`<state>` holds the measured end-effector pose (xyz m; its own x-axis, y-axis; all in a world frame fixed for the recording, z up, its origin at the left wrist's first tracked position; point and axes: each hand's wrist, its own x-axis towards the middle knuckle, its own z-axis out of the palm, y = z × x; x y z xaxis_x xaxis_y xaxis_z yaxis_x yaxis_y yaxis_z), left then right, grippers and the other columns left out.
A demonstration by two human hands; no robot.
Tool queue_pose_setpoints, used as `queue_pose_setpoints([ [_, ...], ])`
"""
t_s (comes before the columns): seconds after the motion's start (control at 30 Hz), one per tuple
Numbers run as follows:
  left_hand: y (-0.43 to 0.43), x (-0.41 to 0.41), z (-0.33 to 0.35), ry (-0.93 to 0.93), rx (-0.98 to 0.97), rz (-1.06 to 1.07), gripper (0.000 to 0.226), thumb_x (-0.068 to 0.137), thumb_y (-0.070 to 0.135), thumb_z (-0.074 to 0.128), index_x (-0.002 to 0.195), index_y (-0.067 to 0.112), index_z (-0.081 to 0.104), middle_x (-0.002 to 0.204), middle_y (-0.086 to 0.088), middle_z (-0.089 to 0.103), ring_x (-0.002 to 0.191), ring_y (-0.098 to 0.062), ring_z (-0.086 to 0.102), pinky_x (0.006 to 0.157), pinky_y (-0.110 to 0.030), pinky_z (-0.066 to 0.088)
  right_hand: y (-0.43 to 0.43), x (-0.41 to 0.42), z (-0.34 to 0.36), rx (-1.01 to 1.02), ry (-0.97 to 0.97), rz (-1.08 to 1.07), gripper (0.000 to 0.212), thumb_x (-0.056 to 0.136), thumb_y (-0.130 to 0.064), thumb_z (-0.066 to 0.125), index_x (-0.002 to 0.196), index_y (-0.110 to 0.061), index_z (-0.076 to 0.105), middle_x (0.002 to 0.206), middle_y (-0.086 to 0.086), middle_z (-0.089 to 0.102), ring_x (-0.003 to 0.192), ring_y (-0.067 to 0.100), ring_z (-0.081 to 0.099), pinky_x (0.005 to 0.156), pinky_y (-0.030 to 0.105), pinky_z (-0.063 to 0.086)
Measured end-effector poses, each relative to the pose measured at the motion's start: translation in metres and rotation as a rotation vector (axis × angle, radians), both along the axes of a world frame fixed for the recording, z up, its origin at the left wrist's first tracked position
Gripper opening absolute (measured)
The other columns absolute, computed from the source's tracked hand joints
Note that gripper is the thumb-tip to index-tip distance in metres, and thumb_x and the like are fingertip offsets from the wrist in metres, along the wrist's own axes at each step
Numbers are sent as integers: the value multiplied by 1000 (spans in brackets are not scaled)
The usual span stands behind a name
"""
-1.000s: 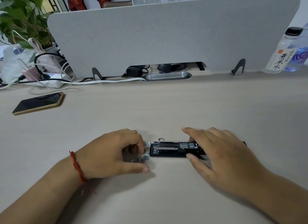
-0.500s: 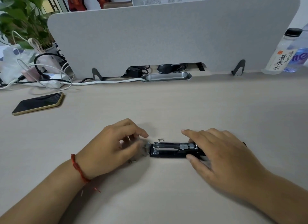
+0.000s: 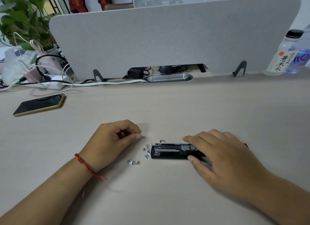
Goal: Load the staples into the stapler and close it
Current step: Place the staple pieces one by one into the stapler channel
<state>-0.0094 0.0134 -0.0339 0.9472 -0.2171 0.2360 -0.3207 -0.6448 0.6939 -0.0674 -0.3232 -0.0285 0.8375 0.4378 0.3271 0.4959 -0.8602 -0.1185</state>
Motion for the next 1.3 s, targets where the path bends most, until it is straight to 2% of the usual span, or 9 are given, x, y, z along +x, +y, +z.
queue_pose_setpoints([
  [0.1,3,6,2,66,-167,29,7,95,24,82,101,28,80,92,3,81,83,-19,74,80,-34,59,0,1,-1,0,-1,0,39,100,-51,51,135,-36,61,111,-23,63,100,10,57,81,28,40],
  [0.17,7,8,6,90,-254,53,7,99,19,78,103,25,79,91,2,78,79,-17,69,76,-30,55,0,1,-1,5,-3,2,39,100,-51,51,134,-37,61,111,-24,63,99,10,57,81,28,41],
  [0.27,9,5,10,39,-75,43,17,101,16,74,109,31,77,96,8,73,79,-7,66,72,-14,51,0,1,-2,14,-9,4,39,100,-51,51,134,-36,62,110,-24,63,98,10,57,82,31,46],
  [0.43,-5,-6,14,-78,300,-95,31,98,35,75,129,33,73,109,15,63,95,-3,63,84,-9,46,0,1,-1,14,-2,7,38,100,-51,51,133,-37,62,110,-24,63,98,11,58,81,33,49],
  [0.63,-9,-5,18,-131,319,-91,12,99,29,76,110,32,79,97,18,68,85,3,63,80,-12,48,0,1,-1,12,1,11,37,100,-50,52,133,-36,62,111,-23,63,98,12,59,81,35,49],
  [0.77,-12,-8,14,-132,166,-11,13,95,26,81,101,35,73,89,19,73,85,-4,70,74,-9,50,1,0,-1,12,-5,4,37,99,-50,52,132,-36,63,111,-23,64,98,12,60,81,36,50],
  [0.93,-15,-8,6,-88,34,-39,19,94,17,81,100,33,72,94,11,78,82,-14,75,78,-28,59,0,0,0,13,-1,7,36,99,-50,53,132,-37,63,111,-23,64,98,12,59,81,35,50],
  [1.13,-15,-6,5,96,-213,-64,29,99,7,76,104,35,82,100,7,83,93,-10,78,87,-20,59,0,1,-3,11,-10,8,36,100,-50,53,131,-37,63,111,-23,63,97,12,58,80,35,49],
  [1.3,-17,-7,7,127,-215,-61,32,94,5,81,104,36,82,95,6,82,88,-7,77,81,-15,59,-1,2,-3,11,-5,12,35,101,-51,51,131,-38,61,111,-24,62,98,11,57,81,34,49],
])
